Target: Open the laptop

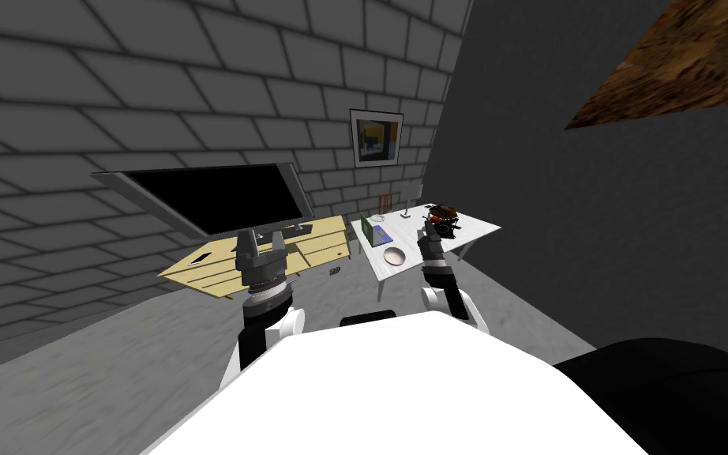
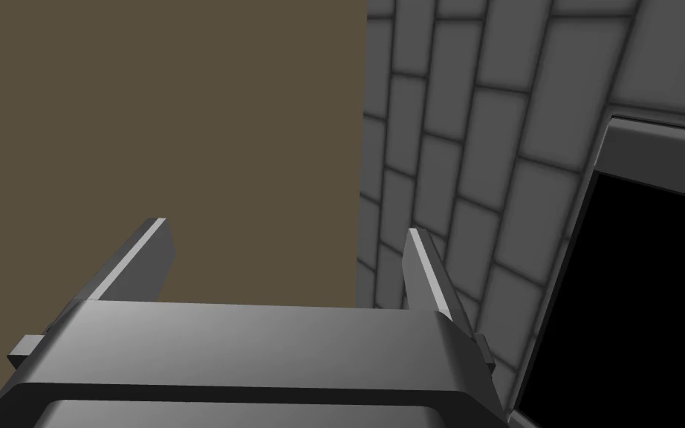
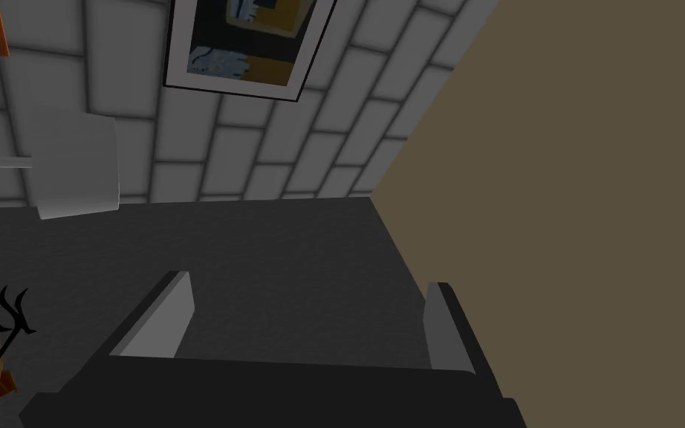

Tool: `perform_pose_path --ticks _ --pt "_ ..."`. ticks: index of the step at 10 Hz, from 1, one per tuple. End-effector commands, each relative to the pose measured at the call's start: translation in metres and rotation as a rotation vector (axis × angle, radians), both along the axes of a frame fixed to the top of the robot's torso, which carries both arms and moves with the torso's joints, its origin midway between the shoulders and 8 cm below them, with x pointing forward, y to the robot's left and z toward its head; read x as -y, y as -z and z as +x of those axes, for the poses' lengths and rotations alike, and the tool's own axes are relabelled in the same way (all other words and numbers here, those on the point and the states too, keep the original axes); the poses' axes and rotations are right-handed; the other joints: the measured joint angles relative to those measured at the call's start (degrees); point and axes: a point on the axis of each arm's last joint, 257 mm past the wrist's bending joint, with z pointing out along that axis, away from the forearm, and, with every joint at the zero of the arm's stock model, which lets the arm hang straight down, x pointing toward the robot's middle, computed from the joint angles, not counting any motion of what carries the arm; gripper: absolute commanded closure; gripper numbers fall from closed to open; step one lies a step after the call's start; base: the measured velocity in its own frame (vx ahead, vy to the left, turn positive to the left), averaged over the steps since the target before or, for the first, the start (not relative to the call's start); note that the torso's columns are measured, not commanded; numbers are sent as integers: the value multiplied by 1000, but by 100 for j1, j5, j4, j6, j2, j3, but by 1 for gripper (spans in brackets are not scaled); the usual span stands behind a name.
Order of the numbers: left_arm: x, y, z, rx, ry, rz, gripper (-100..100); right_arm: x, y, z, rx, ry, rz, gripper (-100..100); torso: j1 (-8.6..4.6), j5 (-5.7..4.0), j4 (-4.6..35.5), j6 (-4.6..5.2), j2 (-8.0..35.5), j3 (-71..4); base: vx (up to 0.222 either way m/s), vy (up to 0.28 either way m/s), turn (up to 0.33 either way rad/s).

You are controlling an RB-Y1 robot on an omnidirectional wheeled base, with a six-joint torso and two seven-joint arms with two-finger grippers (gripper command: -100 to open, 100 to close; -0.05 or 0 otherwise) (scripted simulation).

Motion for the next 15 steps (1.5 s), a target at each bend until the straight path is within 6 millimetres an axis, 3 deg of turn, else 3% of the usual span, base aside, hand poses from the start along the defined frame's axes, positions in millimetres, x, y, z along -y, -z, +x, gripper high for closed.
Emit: perform_pose_path --ticks 1,9,10,12,15 --pt "0 0 0 0 0 0 0 0 0 0 0 0 0 0 0 0 235 0 232 -467 0 0 0" --pt "0 0 0 0 0 0 0 0 0 0 0 0 0 0 0 0 3537 0 3539 -7073 0 0 0" --pt "0 0 0 0 0 0 0 0 5 1 -24 -5 -54 -100 0 0 3960 0 3962 -7919 9 19 -37" --pt "0 0 0 0 0 0 0 3 16 4 -72 3 -143 -100 11 3 4205 0 4208 -8425 2 61 -67" --pt "0 0 0 0 0 0 0 16 42 7 -171 42 -306 -100 8 2 4227 0 4223 -8459 15 99 -85"
